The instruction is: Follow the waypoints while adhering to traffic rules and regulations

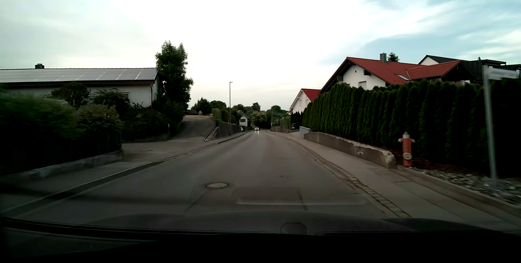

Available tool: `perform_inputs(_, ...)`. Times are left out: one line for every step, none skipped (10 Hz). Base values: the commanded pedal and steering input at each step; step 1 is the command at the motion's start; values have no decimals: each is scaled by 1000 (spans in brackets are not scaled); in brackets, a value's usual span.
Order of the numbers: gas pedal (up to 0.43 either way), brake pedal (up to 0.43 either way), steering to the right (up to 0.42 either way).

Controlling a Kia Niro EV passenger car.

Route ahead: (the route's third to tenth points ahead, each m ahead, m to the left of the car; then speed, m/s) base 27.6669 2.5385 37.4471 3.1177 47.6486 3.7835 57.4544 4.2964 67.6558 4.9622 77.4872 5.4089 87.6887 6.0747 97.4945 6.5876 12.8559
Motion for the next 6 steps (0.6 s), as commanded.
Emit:
perform_inputs(0, 6, -4)
perform_inputs(0, 6, -4)
perform_inputs(0, 6, -4)
perform_inputs(0, 6, -4)
perform_inputs(0, 6, -4)
perform_inputs(0, 6, -4)
